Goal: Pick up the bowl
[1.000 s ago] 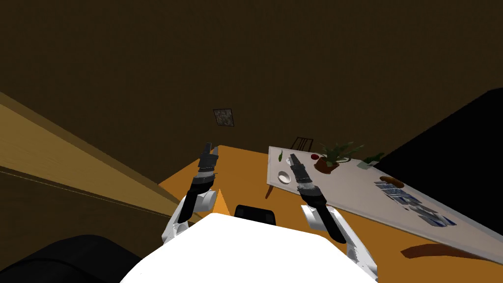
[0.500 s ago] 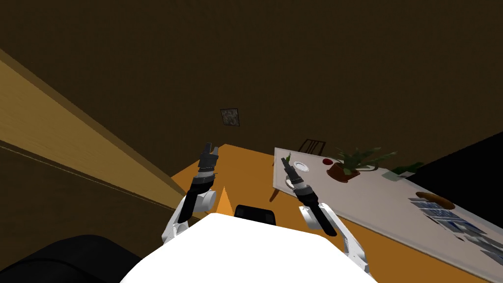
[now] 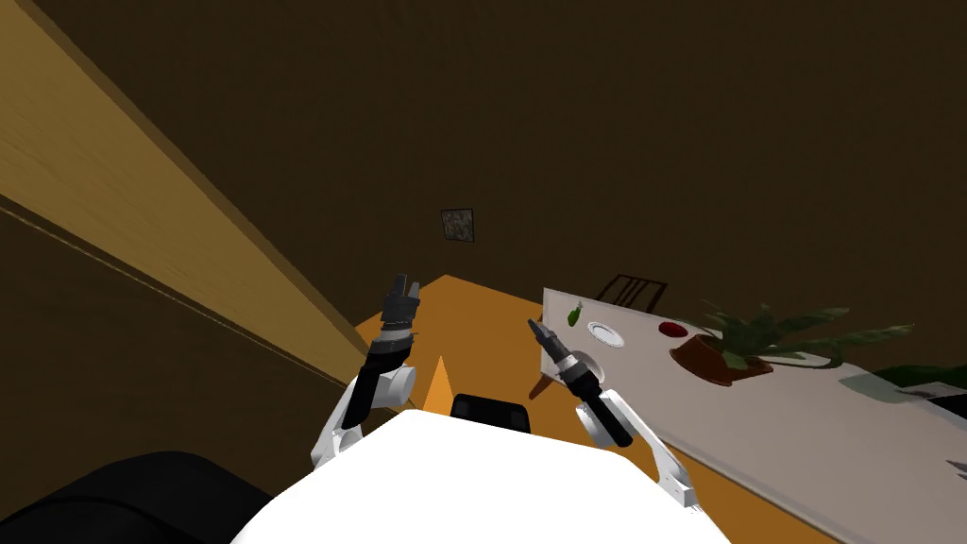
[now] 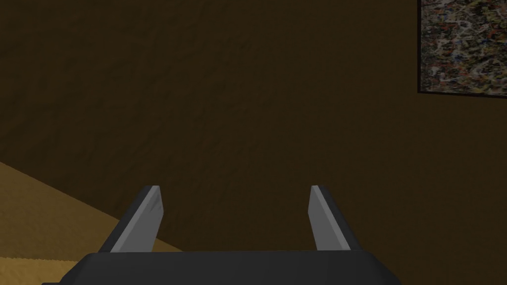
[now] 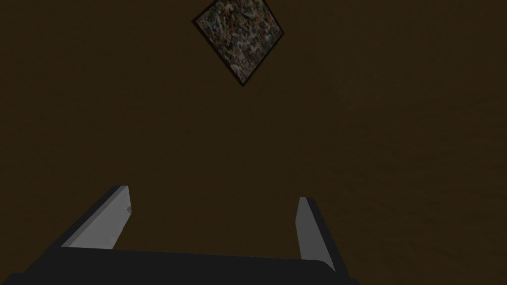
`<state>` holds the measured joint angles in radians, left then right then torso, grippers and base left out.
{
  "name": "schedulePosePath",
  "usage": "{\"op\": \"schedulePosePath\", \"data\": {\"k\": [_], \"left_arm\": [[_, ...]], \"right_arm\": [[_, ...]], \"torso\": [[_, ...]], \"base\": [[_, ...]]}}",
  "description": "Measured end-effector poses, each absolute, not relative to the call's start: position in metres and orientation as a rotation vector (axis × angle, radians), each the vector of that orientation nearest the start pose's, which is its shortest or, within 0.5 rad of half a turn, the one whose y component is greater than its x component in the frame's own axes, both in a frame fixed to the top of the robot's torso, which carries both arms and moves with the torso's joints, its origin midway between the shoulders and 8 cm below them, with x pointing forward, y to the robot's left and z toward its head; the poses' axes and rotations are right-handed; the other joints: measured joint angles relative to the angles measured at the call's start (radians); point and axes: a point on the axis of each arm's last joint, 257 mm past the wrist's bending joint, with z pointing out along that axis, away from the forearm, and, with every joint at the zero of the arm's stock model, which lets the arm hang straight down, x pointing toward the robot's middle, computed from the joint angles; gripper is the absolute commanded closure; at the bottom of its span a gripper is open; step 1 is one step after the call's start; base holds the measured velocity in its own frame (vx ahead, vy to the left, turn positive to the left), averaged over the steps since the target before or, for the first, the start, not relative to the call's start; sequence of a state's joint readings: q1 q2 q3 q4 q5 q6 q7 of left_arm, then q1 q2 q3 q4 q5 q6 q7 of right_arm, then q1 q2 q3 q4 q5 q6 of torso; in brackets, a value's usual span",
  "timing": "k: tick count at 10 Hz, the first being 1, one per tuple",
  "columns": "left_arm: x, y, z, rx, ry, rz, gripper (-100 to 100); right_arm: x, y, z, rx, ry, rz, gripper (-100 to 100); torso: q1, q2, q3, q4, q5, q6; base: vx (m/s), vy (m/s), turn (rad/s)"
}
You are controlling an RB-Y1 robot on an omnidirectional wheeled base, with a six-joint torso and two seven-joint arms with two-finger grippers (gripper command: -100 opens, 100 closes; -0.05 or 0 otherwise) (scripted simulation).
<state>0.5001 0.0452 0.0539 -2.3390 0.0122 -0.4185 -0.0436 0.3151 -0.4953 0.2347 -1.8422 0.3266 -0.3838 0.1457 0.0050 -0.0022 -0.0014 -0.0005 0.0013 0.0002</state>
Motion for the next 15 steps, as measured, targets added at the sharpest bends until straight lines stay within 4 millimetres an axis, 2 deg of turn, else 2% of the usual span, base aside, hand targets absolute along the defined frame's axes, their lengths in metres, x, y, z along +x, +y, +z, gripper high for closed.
{"op": "schedulePosePath", "data": {"k": [2,7,9,10,12,15], "left_arm": [[0.343,0.293,0.037,-0.626,0.664,-1.212,0],[0.343,0.293,0.037,-0.626,0.664,-1.212,0],[0.343,0.293,0.037,-0.626,0.664,-1.212,0],[0.343,0.293,0.037,-0.626,0.664,-1.212,0],[0.343,0.293,0.037,-0.626,0.664,-1.212,0],[0.343,0.293,0.037,-0.626,0.664,-1.212,0]], "right_arm": [[0.404,-0.189,-0.243,0.090,1.622,0.880,-100],[0.389,-0.212,-0.318,0.000,1.801,0.747,-100],[0.378,-0.238,-0.363,-0.061,1.905,0.660,-100],[0.368,-0.247,-0.375,-0.080,1.941,0.629,-100],[0.341,-0.283,-0.412,-0.143,2.053,0.529,-100],[0.321,-0.316,-0.447,-0.207,2.156,0.424,-100]], "torso": [[-0.002,0.000,0.000,0.000,0.000,0.000],[-0.004,0.003,0.002,0.001,-0.001,0.001],[-0.004,0.002,0.001,0.000,-0.001,0.000],[-0.004,0.003,0.001,0.001,-0.001,0.001],[-0.004,0.003,0.002,0.001,-0.001,0.001],[-0.004,0.003,0.002,0.001,-0.001,0.001]], "base": [[0.039,0.033,0.130],[0.017,0.018,0.115],[0.027,0.014,0.160],[0.023,0.011,0.115],[0.019,0.004,0.151],[0.012,0.003,0.109]]}}
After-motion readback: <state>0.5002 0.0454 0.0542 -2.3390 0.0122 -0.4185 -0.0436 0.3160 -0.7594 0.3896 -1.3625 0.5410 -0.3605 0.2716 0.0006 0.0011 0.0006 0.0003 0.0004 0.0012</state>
